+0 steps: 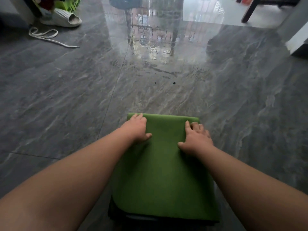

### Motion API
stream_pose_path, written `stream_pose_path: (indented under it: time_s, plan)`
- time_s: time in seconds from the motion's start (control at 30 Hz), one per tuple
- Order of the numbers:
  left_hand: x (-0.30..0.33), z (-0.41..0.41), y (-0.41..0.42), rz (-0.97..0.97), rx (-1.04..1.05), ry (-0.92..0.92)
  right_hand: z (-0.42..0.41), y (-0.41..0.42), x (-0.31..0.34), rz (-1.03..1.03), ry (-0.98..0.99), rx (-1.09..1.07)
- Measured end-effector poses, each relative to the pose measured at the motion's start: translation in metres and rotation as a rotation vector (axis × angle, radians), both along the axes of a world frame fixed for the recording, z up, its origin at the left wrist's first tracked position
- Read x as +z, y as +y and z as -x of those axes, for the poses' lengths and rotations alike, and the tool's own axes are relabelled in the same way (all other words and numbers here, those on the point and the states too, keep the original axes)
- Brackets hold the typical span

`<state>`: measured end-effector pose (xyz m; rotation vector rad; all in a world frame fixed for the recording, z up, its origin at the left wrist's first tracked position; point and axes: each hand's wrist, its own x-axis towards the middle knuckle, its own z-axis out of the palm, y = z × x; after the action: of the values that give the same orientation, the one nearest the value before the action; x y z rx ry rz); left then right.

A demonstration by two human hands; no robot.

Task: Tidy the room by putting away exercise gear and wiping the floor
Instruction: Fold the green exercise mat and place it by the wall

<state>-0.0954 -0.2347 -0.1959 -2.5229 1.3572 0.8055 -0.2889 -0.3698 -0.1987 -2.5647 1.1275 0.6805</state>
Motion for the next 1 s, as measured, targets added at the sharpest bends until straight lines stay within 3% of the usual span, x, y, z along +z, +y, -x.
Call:
stream_pose_path:
  time_s: [0.2,0.37,0.5,0.6,0.77,0.83,0.9,1.0]
  plan:
    - [-0.023,0.03,0.03,0.039,0.041,-0.017,0.057,0.047,-0.026,0.047,-0.153,0.137]
    - [-0.025,0.08,0.1,0.306,0.038,-0.061,0.094,0.071,-0.022,0.2,-0.457,0.219]
    - [-0.031,0.121,0.162,0.178,-0.029,-0.04,0.131,0.101,-0.025,0.158,-0.373,0.286]
    - [-0.042,0.13,0.164,0.114,-0.014,-0.031,0.138,0.104,-0.041,0.07,-0.239,0.273]
    - [-0.042,0.13,0.159,0.116,-0.001,0.009,0.134,0.097,-0.041,-0.058,-0.31,0.213]
    - [-0.034,0.126,0.16,0.287,0.157,0.115,0.134,0.095,-0.031,-0.139,-0.463,0.054]
    - [-0.029,0.116,0.155,0.484,0.474,0.204,0.132,0.096,-0.022,-0.128,-0.584,-0.141]
    - [-0.026,0.097,0.146,0.503,0.816,0.305,0.122,0.098,-0.012,-0.251,-0.491,-0.438]
